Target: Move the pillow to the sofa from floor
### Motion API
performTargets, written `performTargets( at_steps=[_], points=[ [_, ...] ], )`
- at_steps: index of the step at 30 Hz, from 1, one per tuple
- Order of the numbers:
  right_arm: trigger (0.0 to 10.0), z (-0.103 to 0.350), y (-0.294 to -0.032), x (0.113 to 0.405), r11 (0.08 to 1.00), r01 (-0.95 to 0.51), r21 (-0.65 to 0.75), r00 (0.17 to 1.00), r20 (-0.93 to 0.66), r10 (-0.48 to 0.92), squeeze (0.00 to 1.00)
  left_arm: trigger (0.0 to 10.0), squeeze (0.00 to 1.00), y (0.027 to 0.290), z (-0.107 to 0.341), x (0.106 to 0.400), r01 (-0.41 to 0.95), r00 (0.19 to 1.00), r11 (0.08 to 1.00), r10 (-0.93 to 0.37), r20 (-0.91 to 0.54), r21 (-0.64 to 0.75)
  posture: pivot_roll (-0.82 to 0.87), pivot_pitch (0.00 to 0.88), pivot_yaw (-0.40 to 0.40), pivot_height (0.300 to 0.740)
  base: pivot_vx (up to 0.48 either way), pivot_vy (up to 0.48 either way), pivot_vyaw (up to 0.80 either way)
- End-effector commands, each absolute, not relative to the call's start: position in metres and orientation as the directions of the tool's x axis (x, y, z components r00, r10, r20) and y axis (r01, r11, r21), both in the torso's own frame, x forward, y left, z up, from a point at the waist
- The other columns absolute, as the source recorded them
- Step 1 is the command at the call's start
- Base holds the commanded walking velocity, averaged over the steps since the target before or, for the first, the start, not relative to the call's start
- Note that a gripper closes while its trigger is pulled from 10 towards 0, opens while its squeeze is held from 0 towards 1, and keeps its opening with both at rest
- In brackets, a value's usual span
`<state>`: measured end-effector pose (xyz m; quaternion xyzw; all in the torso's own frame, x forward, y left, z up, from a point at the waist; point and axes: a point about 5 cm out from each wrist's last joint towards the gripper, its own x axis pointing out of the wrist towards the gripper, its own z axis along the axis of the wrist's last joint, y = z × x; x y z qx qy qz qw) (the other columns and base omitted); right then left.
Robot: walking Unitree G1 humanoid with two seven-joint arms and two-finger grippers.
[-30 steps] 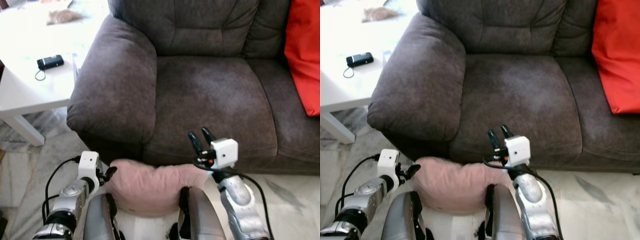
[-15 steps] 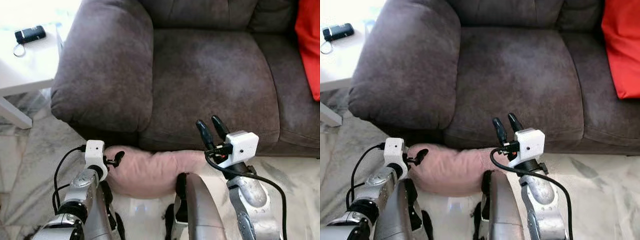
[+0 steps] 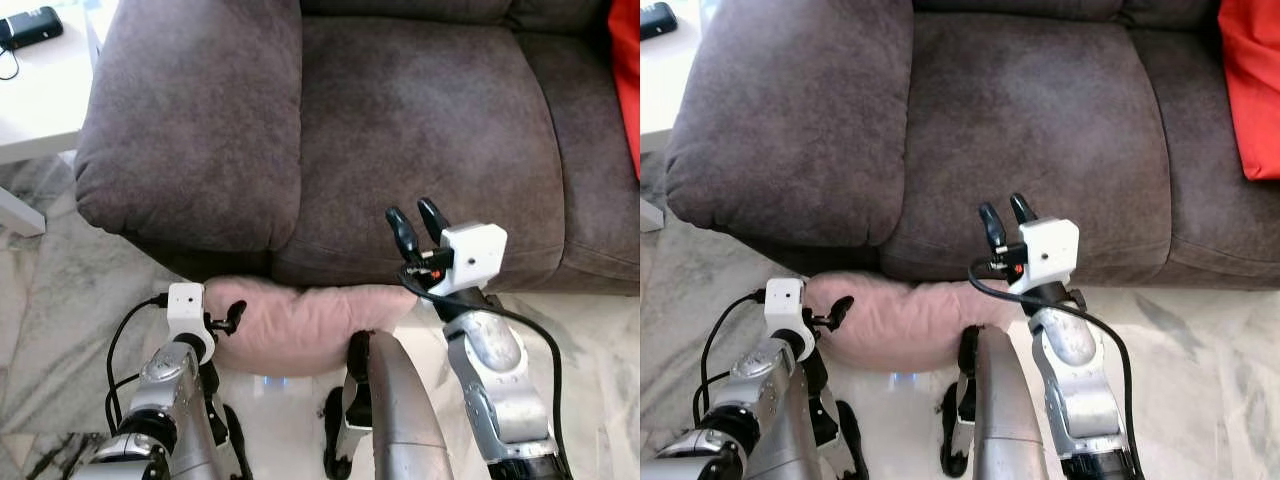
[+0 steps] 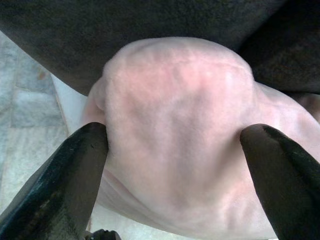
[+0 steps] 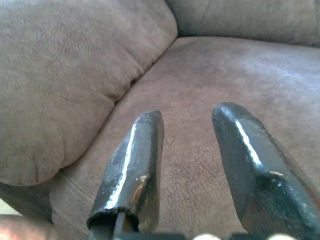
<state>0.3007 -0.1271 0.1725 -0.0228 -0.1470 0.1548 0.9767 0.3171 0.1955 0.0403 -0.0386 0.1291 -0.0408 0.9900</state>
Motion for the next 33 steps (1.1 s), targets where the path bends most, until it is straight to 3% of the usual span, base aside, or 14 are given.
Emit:
performTargets(
  at_steps=[1,12,23,28,33],
  points=[
    [10.0,0.163,-0.128,0.302,0.950,-0.299,-0.090,0.916,0.252,0.312,0.00,10.0,0.00,0.195,0.031,0.307,0.070,0.961,0.991,-0.098,-0.259,-0.115,-0.09,0.475,-0.160,0.551,0.000,0.000,0.00],
    [10.0,0.166,-0.123,0.307,0.941,-0.328,-0.089,0.904,0.258,0.340,0.00,10.0,0.00,0.202,0.049,0.316,0.031,0.985,0.997,-0.042,-0.165,-0.069,-0.11,0.504,-0.191,0.551,0.000,0.000,0.00],
    [10.0,0.174,-0.119,0.298,0.925,-0.369,-0.093,0.883,0.274,0.380,0.00,10.0,0.00,0.194,0.039,0.317,0.039,0.968,0.996,-0.059,-0.243,-0.083,-0.17,0.524,-0.229,0.551,0.000,0.000,0.00],
    [10.0,0.176,-0.119,0.296,0.917,-0.386,-0.098,0.877,0.271,0.398,0.00,10.0,0.00,0.202,0.035,0.318,-0.044,0.950,0.999,0.040,-0.311,-0.006,-0.18,0.534,-0.249,0.551,0.000,0.000,0.00],
    [10.0,0.175,-0.117,0.296,0.913,-0.398,-0.093,0.874,0.265,0.408,0.00,10.0,0.00,0.208,0.045,0.323,-0.100,0.958,0.995,0.096,-0.270,0.001,-0.17,0.531,-0.253,0.551,0.000,0.000,0.00]
  ],
)
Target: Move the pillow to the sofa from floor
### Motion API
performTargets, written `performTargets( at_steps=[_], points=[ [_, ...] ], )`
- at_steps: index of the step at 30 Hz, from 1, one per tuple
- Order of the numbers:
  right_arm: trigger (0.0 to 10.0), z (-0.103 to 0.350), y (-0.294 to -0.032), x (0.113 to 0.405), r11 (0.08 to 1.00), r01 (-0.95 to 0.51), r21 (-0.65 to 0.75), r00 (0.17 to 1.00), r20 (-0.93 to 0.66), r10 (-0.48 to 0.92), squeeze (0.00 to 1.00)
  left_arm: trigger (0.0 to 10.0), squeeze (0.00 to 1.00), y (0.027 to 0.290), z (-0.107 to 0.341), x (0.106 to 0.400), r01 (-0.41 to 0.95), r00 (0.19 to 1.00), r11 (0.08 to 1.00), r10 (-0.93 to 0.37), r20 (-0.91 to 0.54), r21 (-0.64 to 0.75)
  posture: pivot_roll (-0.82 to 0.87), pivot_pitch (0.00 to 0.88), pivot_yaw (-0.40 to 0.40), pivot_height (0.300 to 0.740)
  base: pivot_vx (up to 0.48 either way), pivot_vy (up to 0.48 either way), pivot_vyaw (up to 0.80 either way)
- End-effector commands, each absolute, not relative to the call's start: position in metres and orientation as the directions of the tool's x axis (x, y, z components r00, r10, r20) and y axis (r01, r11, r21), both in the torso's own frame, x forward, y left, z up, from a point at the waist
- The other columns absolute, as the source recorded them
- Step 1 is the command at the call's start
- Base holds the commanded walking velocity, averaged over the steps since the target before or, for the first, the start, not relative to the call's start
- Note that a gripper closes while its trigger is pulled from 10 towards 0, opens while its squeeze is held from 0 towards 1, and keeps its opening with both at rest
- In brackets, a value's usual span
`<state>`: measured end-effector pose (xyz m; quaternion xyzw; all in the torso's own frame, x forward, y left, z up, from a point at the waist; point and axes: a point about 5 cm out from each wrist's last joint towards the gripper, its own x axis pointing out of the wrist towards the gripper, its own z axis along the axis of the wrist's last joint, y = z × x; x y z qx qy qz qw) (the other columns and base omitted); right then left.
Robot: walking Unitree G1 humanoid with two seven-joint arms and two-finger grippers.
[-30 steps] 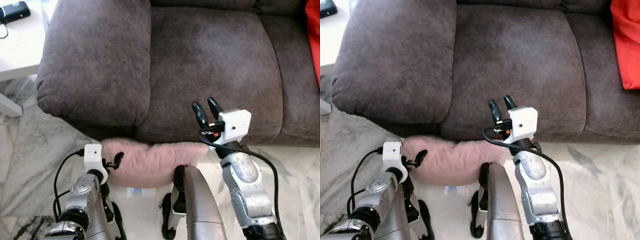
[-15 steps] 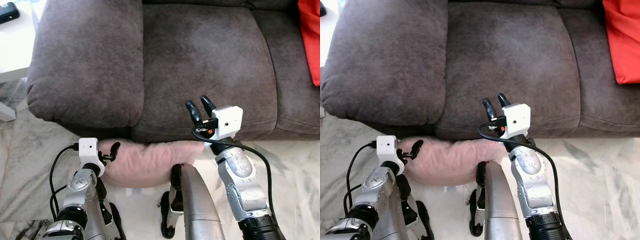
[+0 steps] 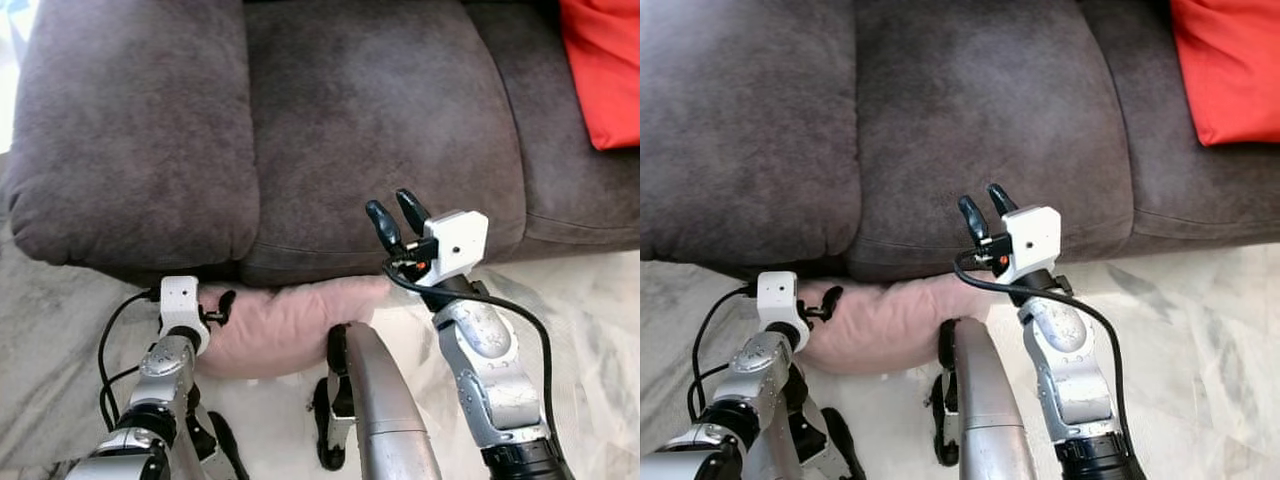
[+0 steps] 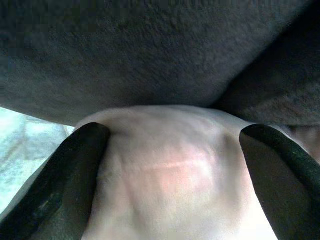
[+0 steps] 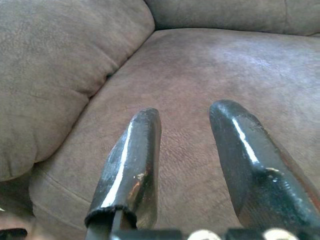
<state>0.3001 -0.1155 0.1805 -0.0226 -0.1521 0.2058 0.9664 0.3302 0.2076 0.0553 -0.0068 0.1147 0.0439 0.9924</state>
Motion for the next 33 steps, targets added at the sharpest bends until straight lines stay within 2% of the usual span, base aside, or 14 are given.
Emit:
performTargets(
  at_steps=[1,8,17,33],
  points=[
    [10.0,0.175,-0.116,0.295,0.912,-0.400,-0.091,0.874,0.264,0.409,0.00,10.0,0.00,0.207,0.047,0.324,-0.097,0.960,0.995,0.093,-0.264,0.000,-0.17,0.531,-0.253,0.551,0.000,0.000,0.00],
    [10.0,0.176,-0.106,0.294,0.899,-0.431,-0.074,0.862,0.262,0.434,0.00,10.0,0.00,0.203,0.059,0.330,-0.103,0.970,0.995,0.104,-0.218,0.017,-0.16,0.528,-0.252,0.551,0.000,0.000,0.00],
    [10.0,0.173,-0.105,0.296,0.898,-0.434,-0.072,0.862,0.254,0.438,0.00,10.0,0.00,0.212,0.052,0.322,-0.241,0.926,0.969,0.245,-0.287,0.051,-0.14,0.518,-0.237,0.551,0.000,0.000,0.00],
    [10.0,0.170,-0.098,0.295,0.891,-0.449,-0.063,0.858,0.250,0.449,0.00,10.0,0.00,0.211,0.037,0.301,-0.286,0.892,0.955,0.294,-0.342,0.076,-0.12,0.519,-0.231,0.551,0.000,0.000,0.00]
  ],
)
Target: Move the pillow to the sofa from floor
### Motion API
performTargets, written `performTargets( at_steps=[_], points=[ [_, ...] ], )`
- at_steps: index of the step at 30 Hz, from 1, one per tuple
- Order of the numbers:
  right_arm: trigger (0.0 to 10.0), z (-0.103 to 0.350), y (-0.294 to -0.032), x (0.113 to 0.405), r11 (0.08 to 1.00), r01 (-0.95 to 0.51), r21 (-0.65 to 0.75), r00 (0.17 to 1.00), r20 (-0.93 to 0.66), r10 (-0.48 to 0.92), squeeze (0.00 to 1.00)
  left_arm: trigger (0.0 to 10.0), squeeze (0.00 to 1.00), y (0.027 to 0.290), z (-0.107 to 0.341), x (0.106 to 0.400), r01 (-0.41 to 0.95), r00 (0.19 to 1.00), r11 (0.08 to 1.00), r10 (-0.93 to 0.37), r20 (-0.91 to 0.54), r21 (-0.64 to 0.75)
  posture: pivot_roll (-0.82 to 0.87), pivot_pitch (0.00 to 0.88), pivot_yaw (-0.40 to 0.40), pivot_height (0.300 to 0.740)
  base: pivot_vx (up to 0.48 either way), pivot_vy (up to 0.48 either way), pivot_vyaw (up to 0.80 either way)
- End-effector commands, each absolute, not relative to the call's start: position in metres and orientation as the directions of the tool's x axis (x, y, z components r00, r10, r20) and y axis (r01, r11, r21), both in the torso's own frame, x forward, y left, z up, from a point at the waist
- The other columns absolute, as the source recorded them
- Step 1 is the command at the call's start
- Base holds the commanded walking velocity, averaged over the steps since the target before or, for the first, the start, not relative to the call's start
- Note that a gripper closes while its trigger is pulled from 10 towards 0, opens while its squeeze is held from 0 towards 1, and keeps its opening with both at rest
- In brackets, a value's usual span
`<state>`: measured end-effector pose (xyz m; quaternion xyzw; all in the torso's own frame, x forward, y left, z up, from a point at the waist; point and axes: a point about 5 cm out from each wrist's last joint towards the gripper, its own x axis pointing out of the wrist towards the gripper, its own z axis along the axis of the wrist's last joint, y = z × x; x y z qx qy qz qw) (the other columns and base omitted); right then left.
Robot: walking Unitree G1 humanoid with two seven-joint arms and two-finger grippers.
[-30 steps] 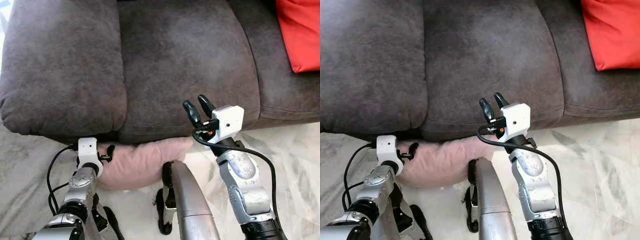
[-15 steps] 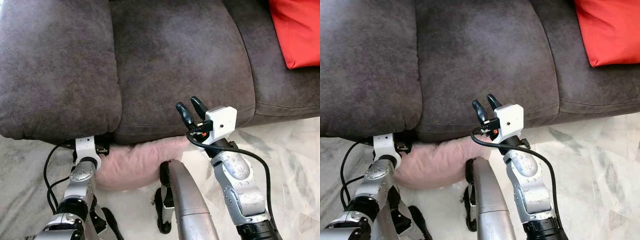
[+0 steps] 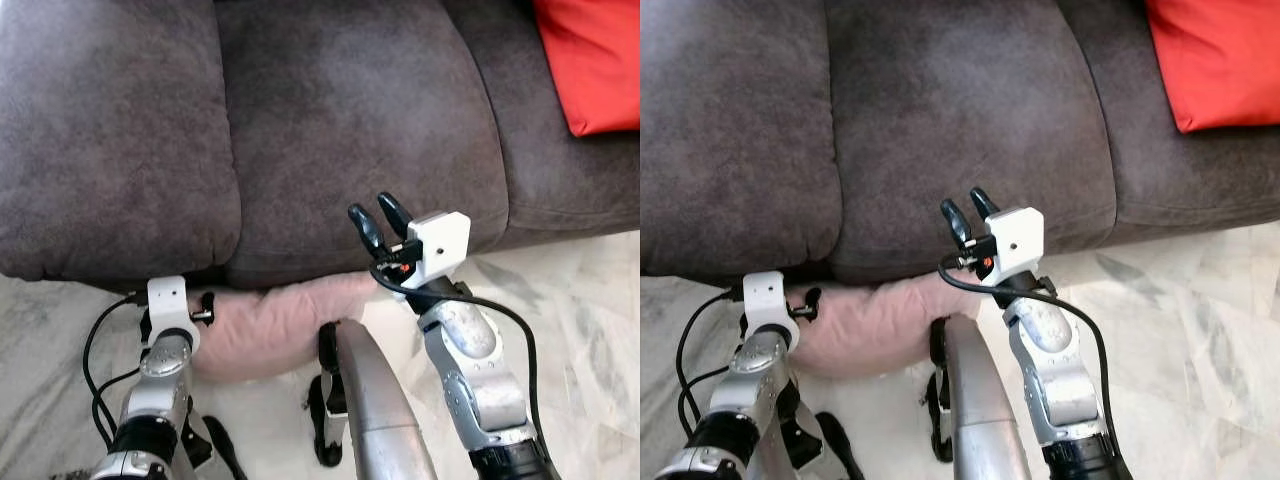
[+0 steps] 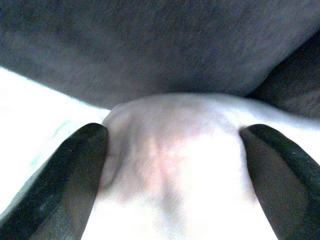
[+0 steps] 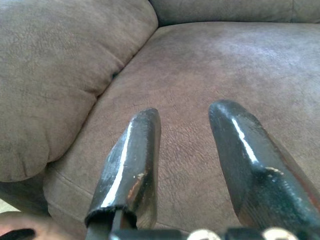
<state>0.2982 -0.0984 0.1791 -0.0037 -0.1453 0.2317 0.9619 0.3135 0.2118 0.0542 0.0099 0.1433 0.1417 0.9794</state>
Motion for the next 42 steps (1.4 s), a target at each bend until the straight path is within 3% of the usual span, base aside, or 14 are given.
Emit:
performTargets(
  at_steps=[1,21,22,24,42],
  points=[
    [10.0,0.170,-0.097,0.295,0.891,-0.450,-0.062,0.857,0.250,0.451,0.00,10.0,0.00,0.210,0.036,0.301,-0.287,0.891,0.955,0.295,-0.344,0.076,-0.12,0.519,-0.231,0.551,0.000,0.000,0.00],
    [10.0,0.171,-0.098,0.286,0.875,-0.477,-0.076,0.846,0.230,0.481,0.00,10.0,0.00,0.221,0.009,0.290,-0.324,0.825,0.946,0.294,-0.483,0.022,-0.20,0.531,-0.288,0.551,0.000,0.000,0.00],
    [10.0,0.171,-0.099,0.285,0.875,-0.478,-0.077,0.845,0.230,0.482,0.00,0.5,0.00,0.221,0.009,0.289,-0.337,0.824,0.941,0.306,-0.478,0.020,-0.20,0.529,-0.292,0.551,0.000,0.000,0.00],
    [10.0,0.171,-0.099,0.285,0.875,-0.478,-0.077,0.845,0.230,0.482,0.00,0.0,0.00,0.221,0.010,0.289,-0.340,0.826,0.940,0.307,-0.473,0.017,-0.20,0.529,-0.295,0.551,0.000,0.000,0.00],
    [10.0,0.170,-0.099,0.286,0.872,-0.484,-0.076,0.845,0.218,0.488,0.00,0.0,0.00,0.219,0.006,0.287,-0.331,0.831,0.944,0.292,-0.473,0.000,-0.19,0.521,-0.288,0.551,0.000,0.000,0.00]
  ],
)
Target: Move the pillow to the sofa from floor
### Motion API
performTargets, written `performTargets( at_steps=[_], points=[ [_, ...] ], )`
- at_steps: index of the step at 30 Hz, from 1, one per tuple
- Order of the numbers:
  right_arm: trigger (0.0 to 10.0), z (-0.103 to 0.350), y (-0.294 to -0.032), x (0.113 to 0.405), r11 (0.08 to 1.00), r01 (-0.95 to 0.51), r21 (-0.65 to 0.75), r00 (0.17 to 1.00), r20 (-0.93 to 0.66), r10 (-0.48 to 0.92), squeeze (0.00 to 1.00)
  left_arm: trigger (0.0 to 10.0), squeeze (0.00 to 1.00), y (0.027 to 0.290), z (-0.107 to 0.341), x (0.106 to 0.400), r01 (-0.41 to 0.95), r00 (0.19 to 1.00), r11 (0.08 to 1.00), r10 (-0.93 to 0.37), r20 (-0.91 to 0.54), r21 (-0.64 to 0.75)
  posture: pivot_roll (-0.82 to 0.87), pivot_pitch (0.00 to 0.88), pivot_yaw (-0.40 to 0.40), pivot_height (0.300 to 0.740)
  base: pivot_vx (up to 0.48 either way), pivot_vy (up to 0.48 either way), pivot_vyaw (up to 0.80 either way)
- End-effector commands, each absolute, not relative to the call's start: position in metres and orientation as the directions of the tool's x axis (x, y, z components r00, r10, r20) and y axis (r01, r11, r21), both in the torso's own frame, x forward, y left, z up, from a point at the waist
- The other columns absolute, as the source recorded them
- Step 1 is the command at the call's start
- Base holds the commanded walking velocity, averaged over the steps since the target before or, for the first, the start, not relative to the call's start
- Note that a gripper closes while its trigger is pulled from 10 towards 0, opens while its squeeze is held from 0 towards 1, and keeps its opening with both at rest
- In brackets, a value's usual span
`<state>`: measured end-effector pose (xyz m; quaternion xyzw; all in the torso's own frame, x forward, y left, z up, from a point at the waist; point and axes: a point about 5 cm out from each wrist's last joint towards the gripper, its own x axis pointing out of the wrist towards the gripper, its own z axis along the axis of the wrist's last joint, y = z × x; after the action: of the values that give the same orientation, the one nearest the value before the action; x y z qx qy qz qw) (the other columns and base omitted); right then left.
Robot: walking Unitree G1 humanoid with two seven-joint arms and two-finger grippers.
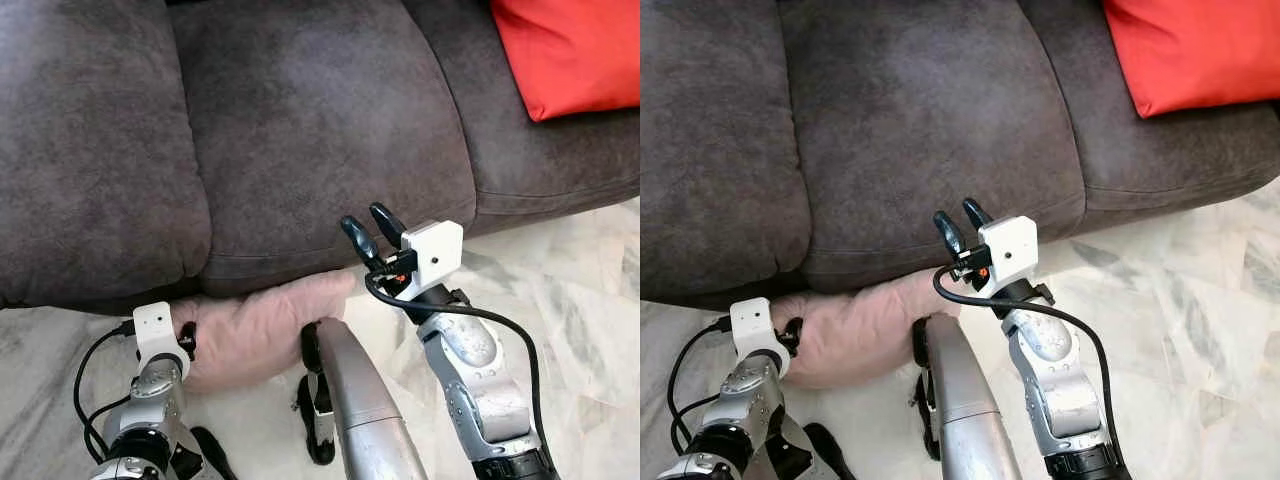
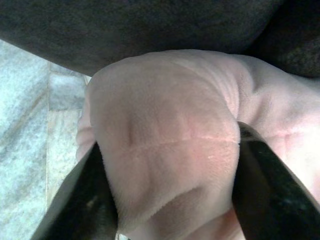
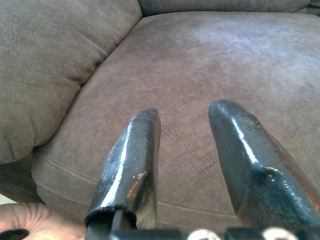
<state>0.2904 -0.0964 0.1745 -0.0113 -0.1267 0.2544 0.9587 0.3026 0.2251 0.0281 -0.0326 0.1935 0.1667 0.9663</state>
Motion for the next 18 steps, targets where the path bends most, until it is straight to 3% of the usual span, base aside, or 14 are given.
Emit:
performTargets(
  at_steps=[1,18],
  points=[
    [10.0,0.1694,-0.0988,0.2865,0.872,-0.484,-0.076,0.845,0.217,0.488,0.00,0.0,0.00,0.2197,0.0063,0.2871,-0.332,0.831,0.943,0.292,-0.473,0.000,-0.19,0.520,-0.287,0.551,0.000,0.000,0.00],
    [10.0,0.1676,-0.0921,0.2905,0.873,-0.483,-0.062,0.845,0.227,0.484,0.00,0.0,0.00,0.2187,0.0096,0.2884,-0.300,0.852,0.954,0.271,-0.448,0.007,-0.15,0.493,-0.245,0.551,0.000,0.000,0.00]
  ],
)
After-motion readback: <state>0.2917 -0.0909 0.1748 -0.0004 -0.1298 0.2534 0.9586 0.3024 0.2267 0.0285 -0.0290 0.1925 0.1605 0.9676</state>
